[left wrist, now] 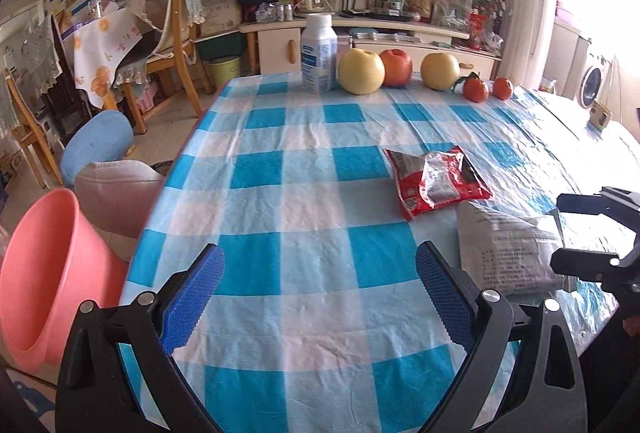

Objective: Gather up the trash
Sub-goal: 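Grasp the large white barcode bag with the right tool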

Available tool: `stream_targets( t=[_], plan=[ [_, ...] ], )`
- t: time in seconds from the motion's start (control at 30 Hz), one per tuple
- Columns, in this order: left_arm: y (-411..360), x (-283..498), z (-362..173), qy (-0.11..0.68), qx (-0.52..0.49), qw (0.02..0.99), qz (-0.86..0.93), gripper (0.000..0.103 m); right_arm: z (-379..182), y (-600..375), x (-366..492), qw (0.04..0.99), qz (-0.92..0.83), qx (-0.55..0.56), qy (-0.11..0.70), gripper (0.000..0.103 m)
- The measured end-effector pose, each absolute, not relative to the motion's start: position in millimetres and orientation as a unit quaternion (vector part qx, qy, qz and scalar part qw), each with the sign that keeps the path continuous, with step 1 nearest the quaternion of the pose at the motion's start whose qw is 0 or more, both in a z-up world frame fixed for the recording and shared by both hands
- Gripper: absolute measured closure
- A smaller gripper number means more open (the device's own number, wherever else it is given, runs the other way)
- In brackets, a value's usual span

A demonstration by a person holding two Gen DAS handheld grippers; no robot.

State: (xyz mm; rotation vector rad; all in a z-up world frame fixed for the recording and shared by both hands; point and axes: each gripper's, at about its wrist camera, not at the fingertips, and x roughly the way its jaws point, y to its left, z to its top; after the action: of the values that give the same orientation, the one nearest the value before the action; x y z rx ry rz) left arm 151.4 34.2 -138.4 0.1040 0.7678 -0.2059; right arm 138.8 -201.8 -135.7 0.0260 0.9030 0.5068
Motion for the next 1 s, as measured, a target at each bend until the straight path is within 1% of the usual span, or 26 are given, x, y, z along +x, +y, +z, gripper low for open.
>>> stream_targets(
  t=[0.2,0.5,0.63,0.77,1.0],
  plan=[
    [27.5,156.0,-140.6,0.381,0.025,0.914,-0.135,0.007,-153.5,-202.7,142.2,0.850,0.275,-0.006,0.449,0.011],
    [11.4,159.9,-151.0,0.398,0.035,0.900,-0.174,0.007,-159.3,-191.6,143.0,0.855,0.267,-0.076,0.438,0.010],
    [12.2,163.2,-153.9,0.405,0.024,0.897,-0.178,0.007,-164.7,-186.2,143.2,0.853,0.266,-0.112,0.435,0.004],
    [13.6,166.9,-156.8,0.413,0.013,0.894,-0.176,0.007,-170.8,-178.0,141.9,0.852,0.260,-0.154,0.427,0.004],
    [8.0,170.6,-162.9,0.419,0.020,0.890,-0.177,0.007,-181.7,-182.1,156.3,0.847,0.260,-0.137,0.444,0.004]
  ],
)
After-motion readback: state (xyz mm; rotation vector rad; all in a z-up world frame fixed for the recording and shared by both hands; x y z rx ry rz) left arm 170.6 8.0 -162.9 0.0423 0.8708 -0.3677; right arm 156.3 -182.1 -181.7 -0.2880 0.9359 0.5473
